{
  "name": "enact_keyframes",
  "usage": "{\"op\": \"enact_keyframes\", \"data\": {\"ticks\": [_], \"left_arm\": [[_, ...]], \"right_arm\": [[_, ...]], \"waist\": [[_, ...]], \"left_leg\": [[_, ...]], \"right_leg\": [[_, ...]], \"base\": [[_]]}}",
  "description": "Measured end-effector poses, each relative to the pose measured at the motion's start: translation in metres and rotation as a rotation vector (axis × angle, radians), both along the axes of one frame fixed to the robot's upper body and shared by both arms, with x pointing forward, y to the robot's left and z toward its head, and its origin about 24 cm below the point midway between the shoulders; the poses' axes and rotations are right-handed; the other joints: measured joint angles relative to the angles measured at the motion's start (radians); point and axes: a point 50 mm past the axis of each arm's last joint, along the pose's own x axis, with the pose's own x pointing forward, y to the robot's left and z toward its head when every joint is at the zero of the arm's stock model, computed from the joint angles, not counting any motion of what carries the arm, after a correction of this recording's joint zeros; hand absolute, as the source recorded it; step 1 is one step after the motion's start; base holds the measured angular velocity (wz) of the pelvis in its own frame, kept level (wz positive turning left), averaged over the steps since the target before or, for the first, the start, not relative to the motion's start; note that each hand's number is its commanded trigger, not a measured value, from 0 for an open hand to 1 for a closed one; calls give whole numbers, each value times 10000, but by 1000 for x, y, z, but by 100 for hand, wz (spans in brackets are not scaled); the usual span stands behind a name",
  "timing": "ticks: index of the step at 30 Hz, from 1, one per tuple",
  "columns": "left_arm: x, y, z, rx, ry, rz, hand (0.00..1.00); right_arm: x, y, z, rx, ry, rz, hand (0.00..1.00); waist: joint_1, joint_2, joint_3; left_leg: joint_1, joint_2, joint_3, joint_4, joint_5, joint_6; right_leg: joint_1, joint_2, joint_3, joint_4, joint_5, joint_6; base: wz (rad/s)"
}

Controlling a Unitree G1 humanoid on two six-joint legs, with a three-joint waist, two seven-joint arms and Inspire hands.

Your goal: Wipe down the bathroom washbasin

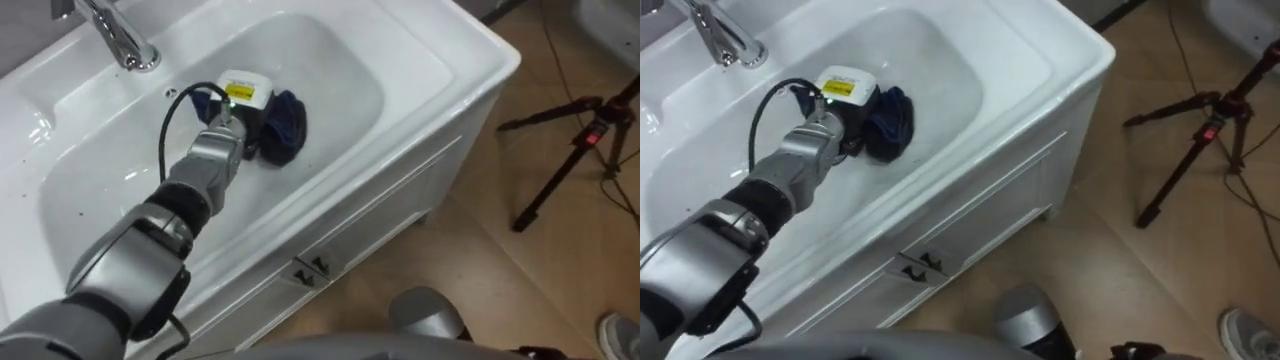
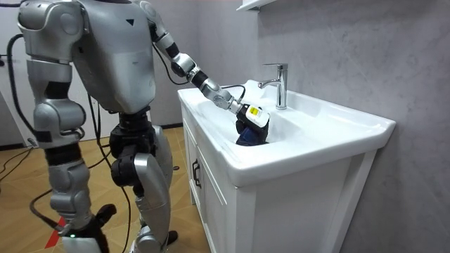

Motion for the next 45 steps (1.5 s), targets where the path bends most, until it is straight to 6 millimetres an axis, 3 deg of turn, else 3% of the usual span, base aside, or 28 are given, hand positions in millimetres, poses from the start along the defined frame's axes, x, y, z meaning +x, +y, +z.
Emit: {"op": "enact_keyframes", "data": {"ticks": [7, 11, 14, 18, 20, 23, 25, 26, 29, 33, 37, 41, 45], "left_arm": [[8, 30, 6, 767, 191, 747, 100], [10, 44, 13, 732, -7, 1222, 100], [7, 52, 12, 769, 14, 1451, 100], [4, 53, 9, 758, -95, 1415, 100], [-1, 54, 3, 757, -24, 1437, 100], [-9, 58, -4, 600, -5, 1662, 100], [-15, 63, -9, 423, 64, 1955, 100], [-21, 65, -14, 346, 135, 2076, 100], [-32, 67, -23, 184, 186, 2201, 100], [-41, 75, -28, 39, 31, 2658, 100], [-48, 81, -31, 119, -268, 2784, 100], [-49, 80, -30, 230, -661, 2609, 100], [-47, 80, -27, 192, -999, 2560, 100]], "right_arm": [[7, 3, -1, 85, -411, -476, 0], [16, 3, 0, -95, -657, -354, 0], [21, 2, 1, -325, -833, -315, 0], [23, 2, 1, -499, -898, -252, 0], [22, 4, 0, -467, -877, -300, 0], [26, 8, -1, -510, -920, -123, 0], [25, 12, -2, -473, -900, -130, 0], [25, 13, -3, -441, -874, -138, 0], [27, 12, -2, -611, -841, 47, 0], [23, 11, -3, -837, -683, 155, 0], [22, 10, -3, -884, -451, 552, 0], [30, 12, -2, -744, -554, 578, 0], [39, 13, -1, -734, -668, 606, 0]], "waist": [[-174, -63, 41], [-24, -275, 106], [136, -402, 84], [279, -400, 49], [407, -416, -40], [628, -529, -84], [692, -645, -164], [737, -688, -261], [1022, -724, -290], [1344, -687, -361], [1801, -710, -401], [2252, -929, -483], [2570, -1080, -493]], "left_leg": [[-385, -6, 4, 114, 83, 68], [-550, -8, 44, 254, 84, 71], [-626, 14, -28, 323, 85, 70], [-676, 29, -137, 348, 88, 66], [-658, 41, -144, 343, 96, 52], [-490, 33, -54, 192, 132, 1], [-292, 24, -48, 16, 194, -43], [-178, 21, -66, -44, 235, -66], [28, 52, -109, -119, 257, -98], [16, 51, -554, -117, 302, -127], [21, 47, -713, -157, 389, -154], [49, 32, -852, -361, 570, -201], [8, 96, -903, -404, 633, -245]], "right_leg": [[-300, -11, 30, 63, 119, 9], [-570, -24, 90, 278, 48, 3], [-612, -21, 28, 330, 24, -26], [-541, -12, -67, 244, 29, -34], [-506, -10, -101, 196, 37, -47], [-414, -11, -89, 231, 27, -82], [-275, -5, -141, 180, 3, -124], [-201, 0, -166, 137, -2, -140], [55, 42, -204, -36, 38, -186], [284, 9, -653, -260, 75, -229], [383, 12, -786, -333, 73, -255], [397, 8, -924, -366, 114, -327], [433, 83, -974, -527, 193, -398]], "base": [[1], [-3], [5], [9], [-2], [-9], [-3], [0], [4], [28], [16], [6], [1]]}}
